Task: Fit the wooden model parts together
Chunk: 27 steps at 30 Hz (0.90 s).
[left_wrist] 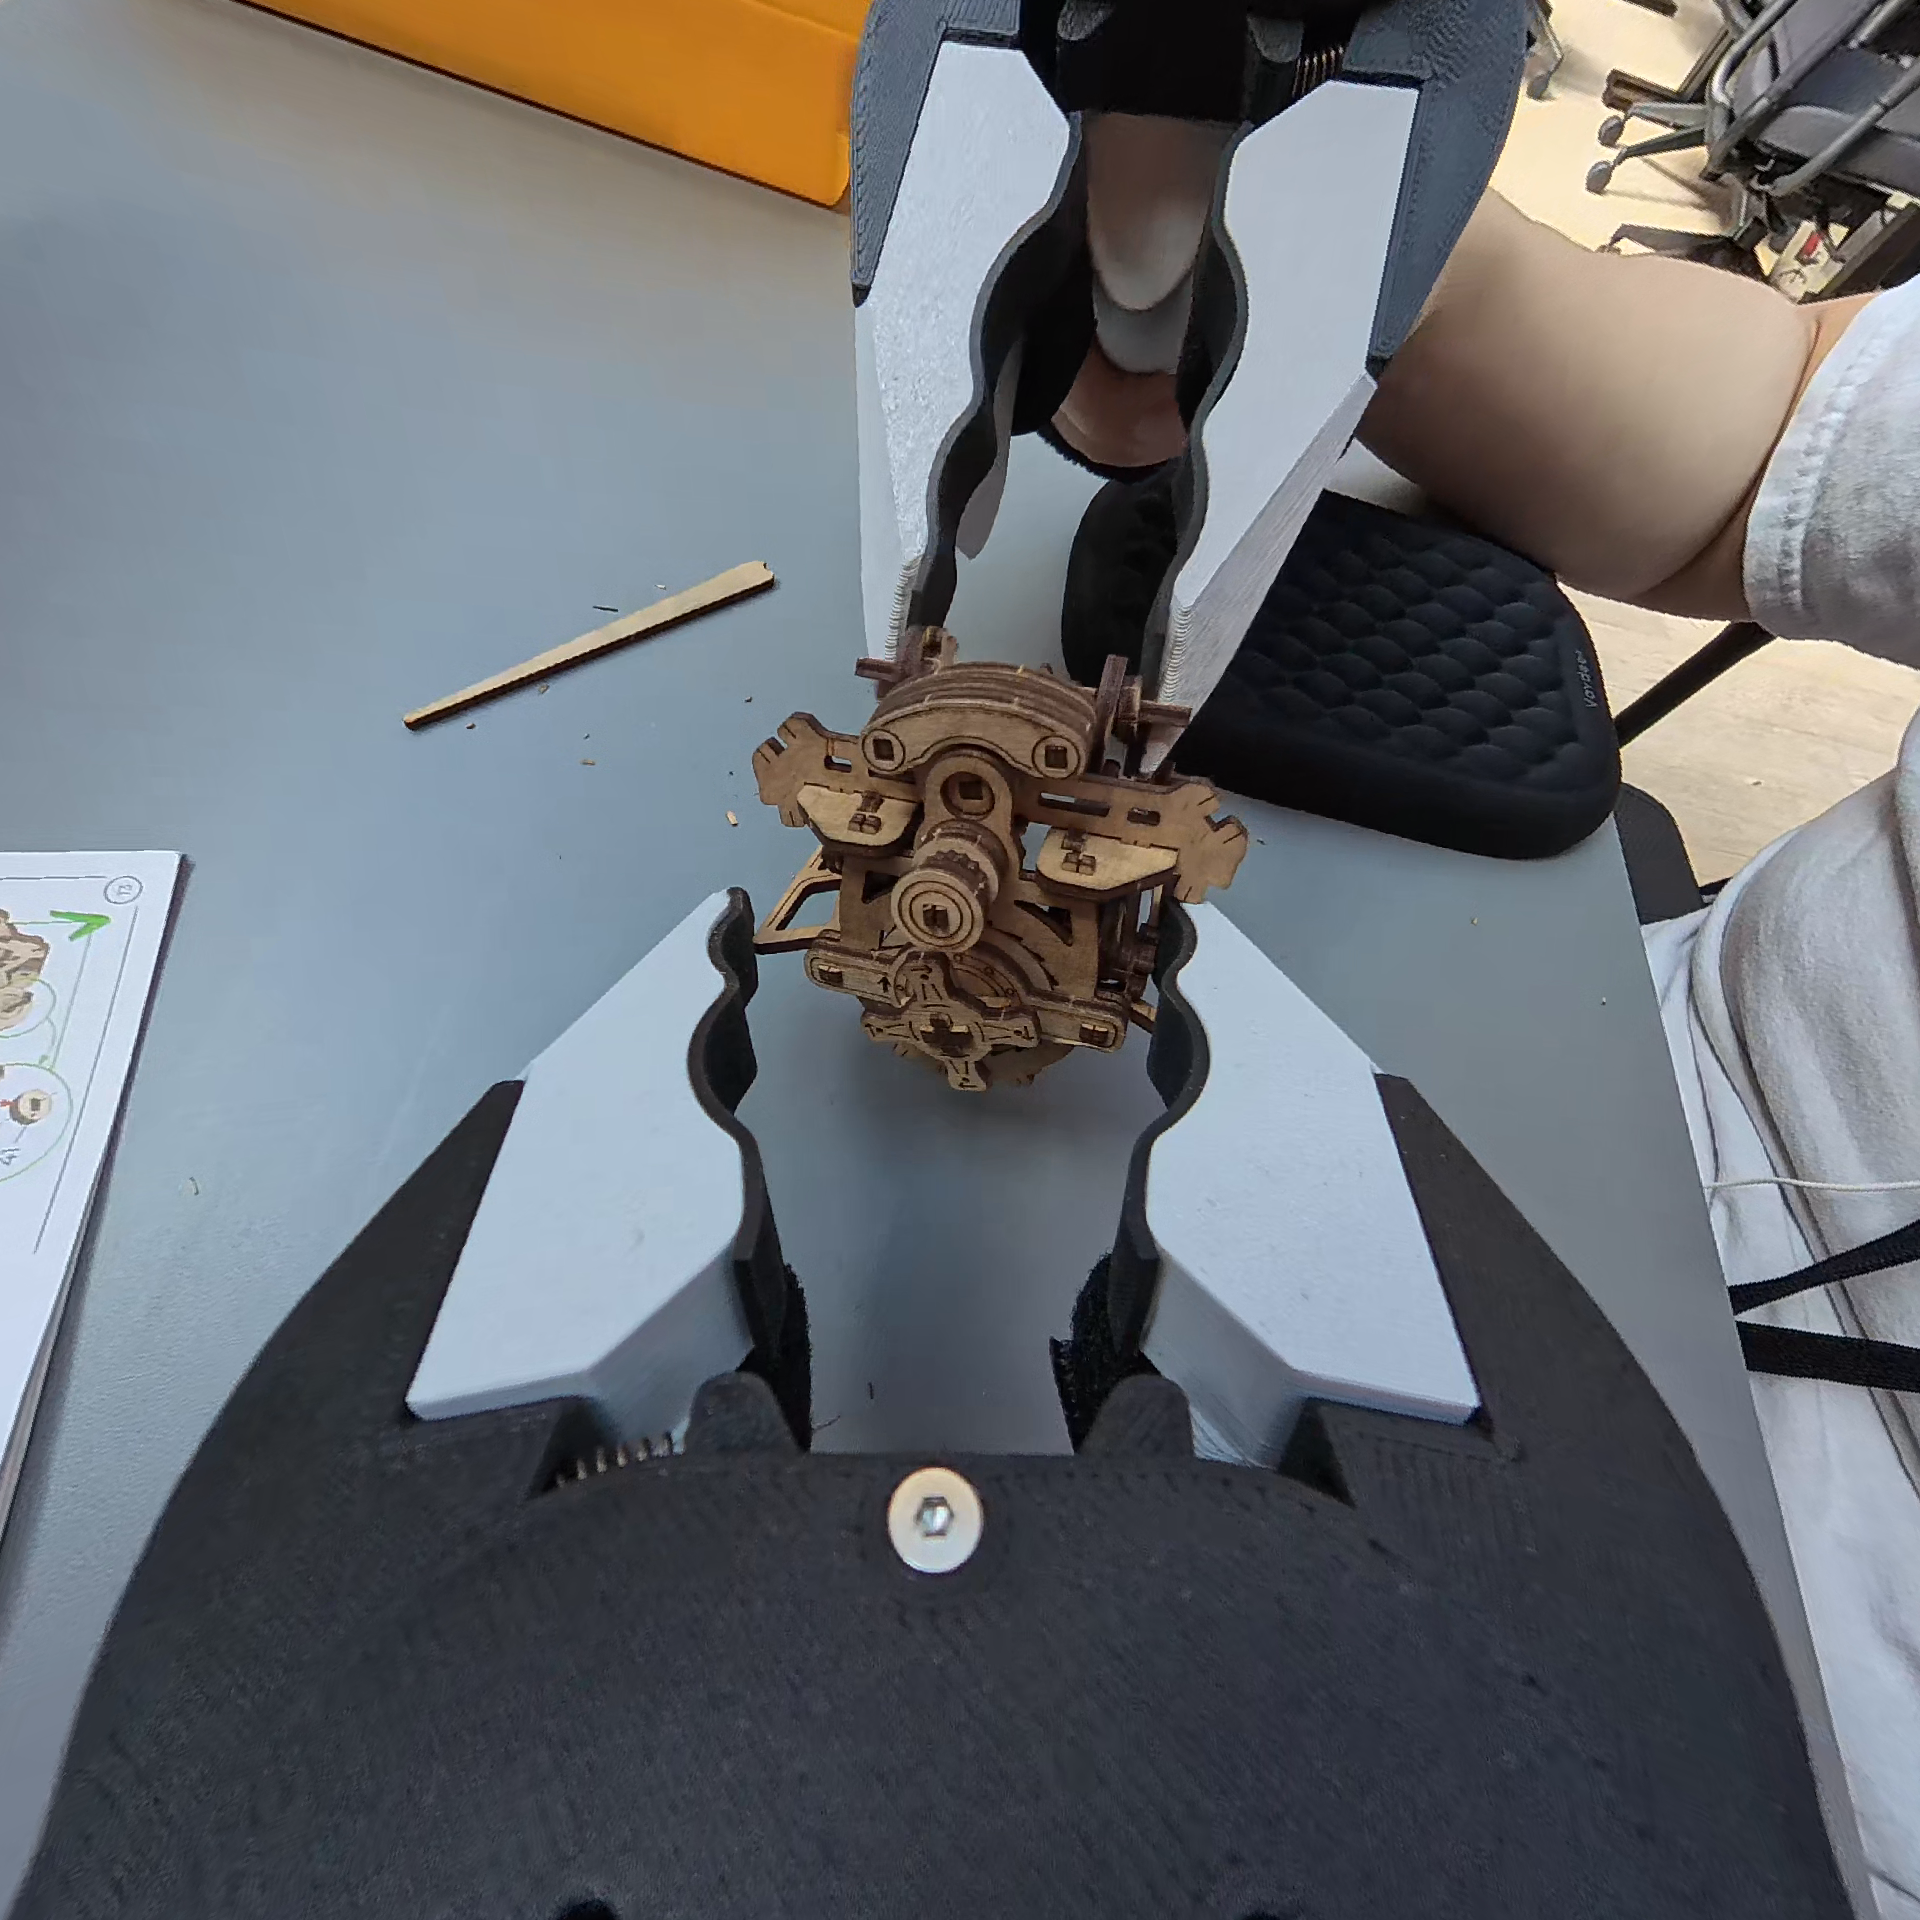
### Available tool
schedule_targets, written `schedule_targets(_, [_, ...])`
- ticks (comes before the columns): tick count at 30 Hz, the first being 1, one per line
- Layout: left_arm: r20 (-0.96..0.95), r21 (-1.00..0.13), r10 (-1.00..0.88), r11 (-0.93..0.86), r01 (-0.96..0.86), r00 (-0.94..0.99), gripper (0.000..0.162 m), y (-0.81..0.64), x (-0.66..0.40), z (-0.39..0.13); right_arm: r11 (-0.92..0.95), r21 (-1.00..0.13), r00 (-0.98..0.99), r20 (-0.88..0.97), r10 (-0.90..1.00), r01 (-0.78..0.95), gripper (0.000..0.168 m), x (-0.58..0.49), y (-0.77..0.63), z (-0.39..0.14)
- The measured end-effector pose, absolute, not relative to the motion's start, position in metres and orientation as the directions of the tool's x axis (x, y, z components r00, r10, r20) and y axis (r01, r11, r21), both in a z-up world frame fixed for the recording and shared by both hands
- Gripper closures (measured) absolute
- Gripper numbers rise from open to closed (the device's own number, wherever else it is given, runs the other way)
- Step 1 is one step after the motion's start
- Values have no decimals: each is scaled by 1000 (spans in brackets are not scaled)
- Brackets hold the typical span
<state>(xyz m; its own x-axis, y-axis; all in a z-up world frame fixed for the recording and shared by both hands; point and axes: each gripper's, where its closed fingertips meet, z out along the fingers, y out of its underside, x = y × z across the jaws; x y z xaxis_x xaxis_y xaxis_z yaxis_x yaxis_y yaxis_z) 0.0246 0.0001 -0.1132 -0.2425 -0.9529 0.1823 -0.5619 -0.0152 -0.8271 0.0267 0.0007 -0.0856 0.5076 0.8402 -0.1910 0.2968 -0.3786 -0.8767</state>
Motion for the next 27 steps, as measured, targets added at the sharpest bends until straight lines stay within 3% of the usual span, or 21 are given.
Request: schedule_targets(27, [56,-782,-967,113,-612,-250,86,-2,24,-132,-376,-819,505,-125,854,434,133,26,-6,-104])
